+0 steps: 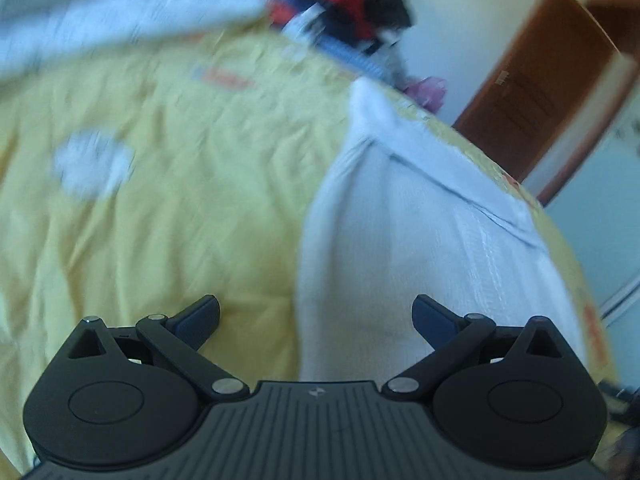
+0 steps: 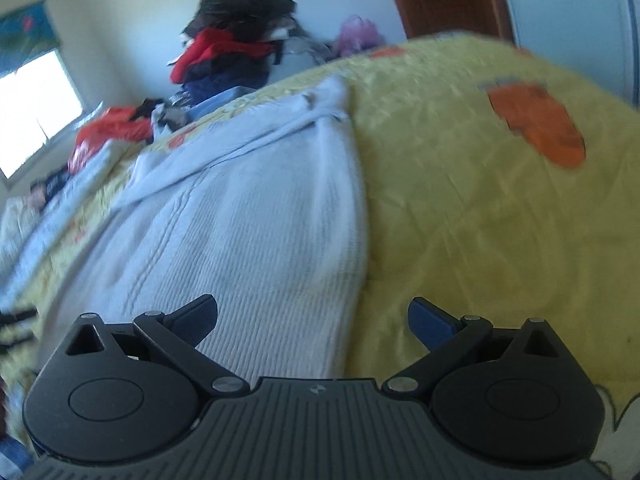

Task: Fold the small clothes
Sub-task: 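Grasp the cardigan side edge with the left gripper while the right gripper grasps beside it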

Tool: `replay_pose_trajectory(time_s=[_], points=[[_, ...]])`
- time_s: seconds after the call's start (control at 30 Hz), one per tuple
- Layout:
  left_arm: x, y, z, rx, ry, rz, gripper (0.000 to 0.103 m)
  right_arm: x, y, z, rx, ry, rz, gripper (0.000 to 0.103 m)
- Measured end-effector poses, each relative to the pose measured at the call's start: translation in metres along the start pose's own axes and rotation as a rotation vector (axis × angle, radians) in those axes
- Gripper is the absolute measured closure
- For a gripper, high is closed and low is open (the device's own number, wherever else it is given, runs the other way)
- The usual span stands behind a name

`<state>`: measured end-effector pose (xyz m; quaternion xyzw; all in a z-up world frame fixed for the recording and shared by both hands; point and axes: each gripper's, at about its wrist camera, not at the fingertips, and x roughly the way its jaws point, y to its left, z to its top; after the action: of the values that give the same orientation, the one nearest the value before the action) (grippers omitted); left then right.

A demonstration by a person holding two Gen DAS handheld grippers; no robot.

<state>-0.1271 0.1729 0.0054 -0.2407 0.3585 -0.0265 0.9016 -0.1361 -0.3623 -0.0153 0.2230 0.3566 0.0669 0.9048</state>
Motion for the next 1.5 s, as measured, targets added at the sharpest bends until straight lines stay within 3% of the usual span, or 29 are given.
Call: replay_pose_trajectory(time_s=[0.13,0.27,0.33,0.47,0.53,0.57,0.73,0.8,0.97,1.13,1.27,1.5], points=[[-0.004,0.010,0.003,-0.081,0.035,-0.089,0.000,-0.002,-0.015,-0.001,0.074,-0.001,0.072,0.001],[0.009,0.007,0.002,-0.105,0.187,-0.290,0.000,0.000,-0.021,0.003,0.111,0.012,0.101,0.001],[0.012,0.003,0.002,-0.080,0.231,-0.335,0.000,0.000,-0.023,0.004,0.128,0.015,0.110,0.001],[0.012,0.002,0.003,-0.059,0.252,-0.331,0.003,0.001,-0.024,0.005,0.122,0.015,0.115,0.001],[0.012,0.000,0.005,-0.033,0.251,-0.285,0.023,0.000,-0.026,0.005,0.122,0.013,0.121,0.001],[0.014,0.001,0.008,-0.007,0.254,-0.251,0.039,0.000,-0.027,0.005,0.126,0.013,0.126,0.001],[0.014,-0.002,0.012,0.071,0.301,-0.216,0.044,-0.001,-0.033,0.007,0.161,0.019,0.144,0.002],[0.014,-0.011,0.011,0.154,0.311,-0.172,0.053,-0.002,-0.033,0.007,0.163,0.018,0.147,0.002],[0.009,-0.024,0.000,0.297,0.277,-0.106,0.052,-0.003,-0.034,0.007,0.175,0.015,0.152,0.003],[0.004,-0.028,-0.017,0.303,0.153,-0.054,0.051,-0.015,-0.059,0.016,0.296,-0.011,0.187,0.004],[0.007,-0.035,-0.018,0.330,0.147,-0.033,0.051,-0.007,-0.075,0.018,0.358,0.068,0.247,0.018],[0.016,-0.037,-0.008,0.306,0.200,-0.048,0.051,0.017,-0.034,0.009,0.193,0.195,0.334,0.038]])
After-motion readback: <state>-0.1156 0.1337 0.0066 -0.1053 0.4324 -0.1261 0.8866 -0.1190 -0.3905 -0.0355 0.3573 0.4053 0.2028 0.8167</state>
